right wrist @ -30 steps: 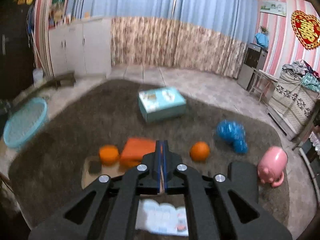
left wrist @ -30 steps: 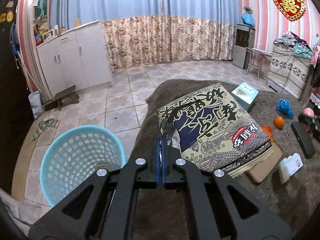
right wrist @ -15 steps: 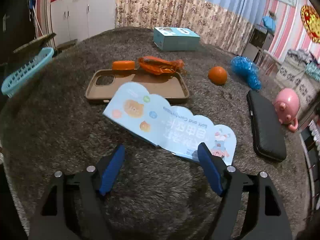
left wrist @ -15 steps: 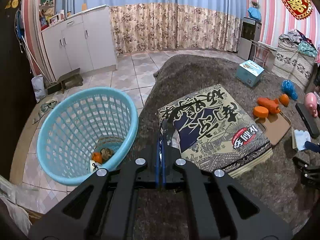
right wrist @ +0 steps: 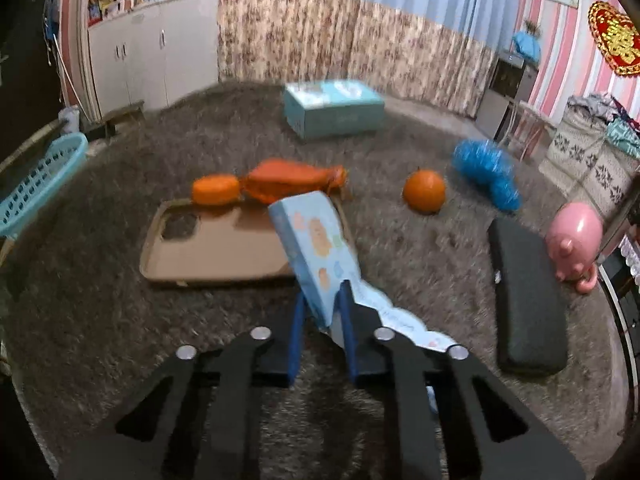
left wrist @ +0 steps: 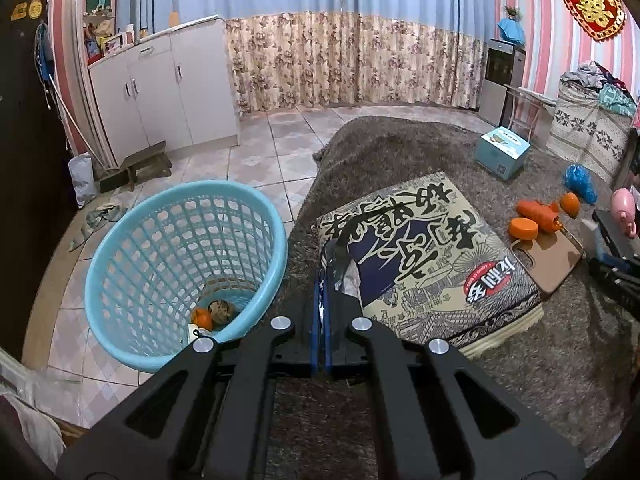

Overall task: Collect trash
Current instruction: 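Carry the snack bag into the basket and open the left tool while the right tool carries the booklet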

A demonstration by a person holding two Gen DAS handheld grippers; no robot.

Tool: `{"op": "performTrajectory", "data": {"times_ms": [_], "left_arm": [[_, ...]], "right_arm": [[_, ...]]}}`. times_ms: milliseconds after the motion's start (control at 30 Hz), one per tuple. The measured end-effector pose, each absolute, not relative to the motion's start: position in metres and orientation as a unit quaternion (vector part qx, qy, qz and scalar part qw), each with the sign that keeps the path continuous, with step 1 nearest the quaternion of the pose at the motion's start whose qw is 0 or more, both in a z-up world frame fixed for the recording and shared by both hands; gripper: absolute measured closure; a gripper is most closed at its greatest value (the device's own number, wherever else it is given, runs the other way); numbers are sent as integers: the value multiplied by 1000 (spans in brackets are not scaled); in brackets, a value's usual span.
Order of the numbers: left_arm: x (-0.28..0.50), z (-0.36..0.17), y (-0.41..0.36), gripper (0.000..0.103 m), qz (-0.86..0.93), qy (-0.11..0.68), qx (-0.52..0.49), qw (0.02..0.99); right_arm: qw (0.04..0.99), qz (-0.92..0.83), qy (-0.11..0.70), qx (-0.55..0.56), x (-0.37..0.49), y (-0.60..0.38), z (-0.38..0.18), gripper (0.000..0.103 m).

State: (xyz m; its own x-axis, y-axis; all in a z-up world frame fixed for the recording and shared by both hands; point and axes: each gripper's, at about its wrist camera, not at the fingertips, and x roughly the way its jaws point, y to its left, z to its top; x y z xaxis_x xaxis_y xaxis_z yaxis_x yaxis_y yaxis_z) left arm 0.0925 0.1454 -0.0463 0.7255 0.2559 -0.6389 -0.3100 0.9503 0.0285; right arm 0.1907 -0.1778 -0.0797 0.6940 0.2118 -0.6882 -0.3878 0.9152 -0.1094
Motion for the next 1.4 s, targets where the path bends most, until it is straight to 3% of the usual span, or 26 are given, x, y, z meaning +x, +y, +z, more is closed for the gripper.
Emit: {"op": "performTrajectory", "data": {"times_ms": [633,933,1267,1367,1400], "left_arm": [[81,-12,181,103,191,300,-38,934],[78,5,227,103,233,284,-16,930],[91,-20,287,102,260,310,-25,914],[97,-24,299,96,250,314,-34,915],[98,-24,302,86,248,313,-38,916]], "right_arm": [[934,231,264,-65,187,-136,15,95],[923,295,244,-51,188,-61,31,95],[909,330,248,-54,195,5,25,95],[906,335,250,-64,196,20,18,95],[906,335,252,-65,195,23,16,95]]}}
